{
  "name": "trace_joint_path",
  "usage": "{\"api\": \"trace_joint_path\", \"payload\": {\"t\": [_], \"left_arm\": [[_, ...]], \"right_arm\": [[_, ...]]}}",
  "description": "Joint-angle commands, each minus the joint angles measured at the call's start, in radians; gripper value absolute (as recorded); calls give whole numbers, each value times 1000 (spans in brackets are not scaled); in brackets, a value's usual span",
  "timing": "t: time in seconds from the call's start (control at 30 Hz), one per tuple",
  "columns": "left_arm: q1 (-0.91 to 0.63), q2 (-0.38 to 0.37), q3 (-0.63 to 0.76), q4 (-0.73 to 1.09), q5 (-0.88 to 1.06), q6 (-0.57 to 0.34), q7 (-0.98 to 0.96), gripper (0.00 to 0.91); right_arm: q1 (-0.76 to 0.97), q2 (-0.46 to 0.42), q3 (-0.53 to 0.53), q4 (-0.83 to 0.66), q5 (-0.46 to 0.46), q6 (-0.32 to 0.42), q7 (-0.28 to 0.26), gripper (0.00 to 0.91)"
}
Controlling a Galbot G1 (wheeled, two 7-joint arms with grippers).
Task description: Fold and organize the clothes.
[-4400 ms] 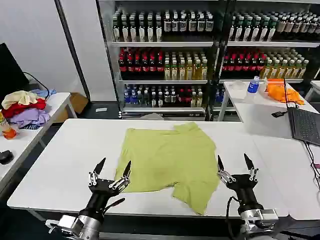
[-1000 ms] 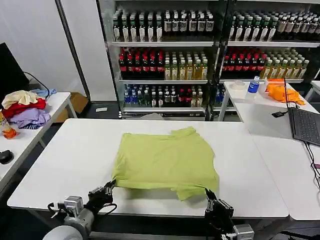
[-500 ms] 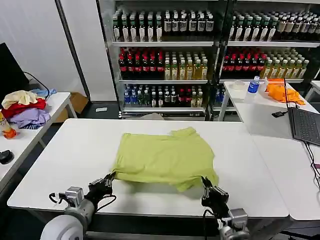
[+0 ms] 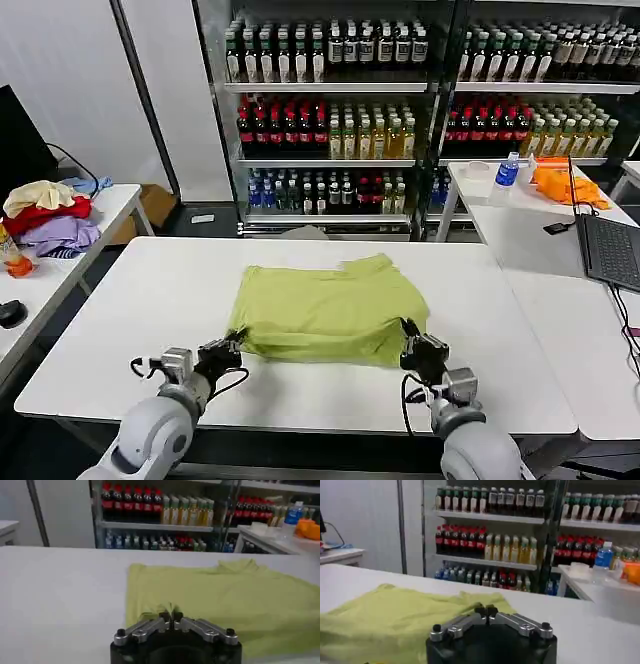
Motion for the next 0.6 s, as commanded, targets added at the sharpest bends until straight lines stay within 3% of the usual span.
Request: {"api": "trace_joint_path", "payload": {"t": [0.03, 0.1, 0.13, 0.17, 0.2, 0.23, 0.6], "left_arm": [[-119, -30, 78, 136, 14, -3, 0, 30], [-124, -36, 80, 144, 17, -5, 1, 30], [-125, -38, 80, 146, 17, -5, 1, 272], [-127, -39, 80, 148, 17, -7, 2, 474], [-128, -42, 79, 147, 17, -15, 3, 856], [-128, -43, 77, 146, 17, -20, 3, 907], [-77, -45, 31, 109, 28, -53, -7, 907]], "right_arm": [[108, 7, -41, -135, -26, 17, -13, 0], [100, 16, -45, -144, -38, 8, -11, 0], [98, 17, -46, -146, -42, 5, -11, 131], [97, 20, -48, -149, -46, -1, -12, 796], [95, 22, -50, -153, -49, -5, -13, 907], [93, 25, -51, -155, -50, -5, -13, 907], [44, 31, -19, -122, -49, 12, -28, 907]]}}
